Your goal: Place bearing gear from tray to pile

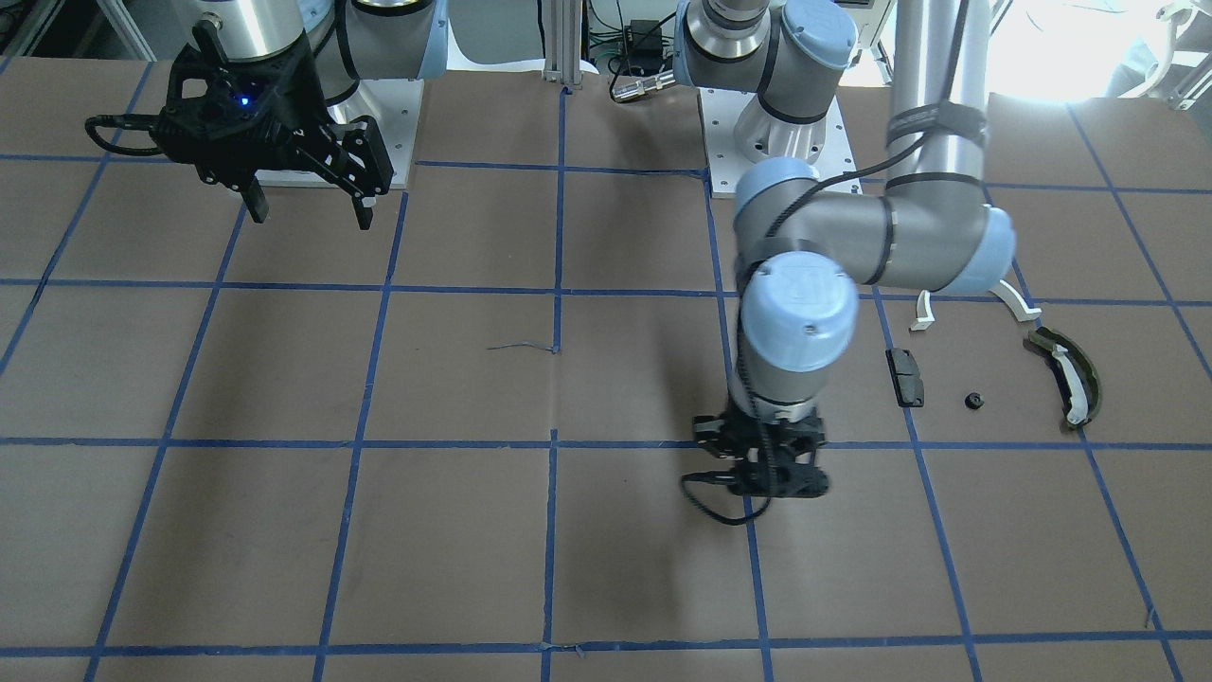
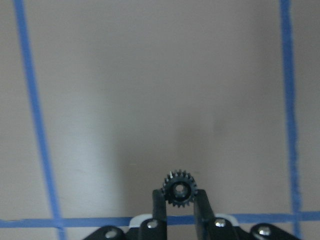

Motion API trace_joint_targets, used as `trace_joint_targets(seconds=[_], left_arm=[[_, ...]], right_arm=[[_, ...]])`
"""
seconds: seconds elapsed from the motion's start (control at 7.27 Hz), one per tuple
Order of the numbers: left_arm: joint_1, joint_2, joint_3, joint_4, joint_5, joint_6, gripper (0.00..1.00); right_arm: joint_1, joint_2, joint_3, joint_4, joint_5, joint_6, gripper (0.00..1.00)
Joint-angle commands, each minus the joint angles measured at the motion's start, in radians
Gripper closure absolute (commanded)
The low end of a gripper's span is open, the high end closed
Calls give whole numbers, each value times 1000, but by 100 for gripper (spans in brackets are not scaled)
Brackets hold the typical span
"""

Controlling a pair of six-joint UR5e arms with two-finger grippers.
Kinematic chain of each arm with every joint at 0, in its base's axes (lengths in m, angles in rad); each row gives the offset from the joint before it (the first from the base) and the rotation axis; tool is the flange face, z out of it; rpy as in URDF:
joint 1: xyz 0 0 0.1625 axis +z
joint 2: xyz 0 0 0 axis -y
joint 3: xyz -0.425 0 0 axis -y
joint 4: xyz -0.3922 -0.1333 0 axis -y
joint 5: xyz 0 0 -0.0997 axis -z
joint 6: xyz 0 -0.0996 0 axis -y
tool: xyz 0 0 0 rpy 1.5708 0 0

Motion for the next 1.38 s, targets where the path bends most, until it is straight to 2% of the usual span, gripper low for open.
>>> trace_joint_targets(seconds=[0.0, 0.41, 0.69, 0.83, 1.24], left_arm=[[277, 83, -104, 18, 12, 398, 100], [570, 116, -187, 29, -47, 715, 100], [709, 85, -222, 51, -107, 777, 100], [717, 69, -232, 95, -109, 793, 100], [720, 38, -261, 103, -111, 785, 100]], right_arm=[[0, 3, -5, 0, -1, 0, 0], [0, 3, -5, 0, -1, 0, 0], [0, 2, -5, 0, -1, 0, 0], [0, 2, -5, 0, -1, 0, 0], [0, 0, -5, 2, -1, 0, 0]])
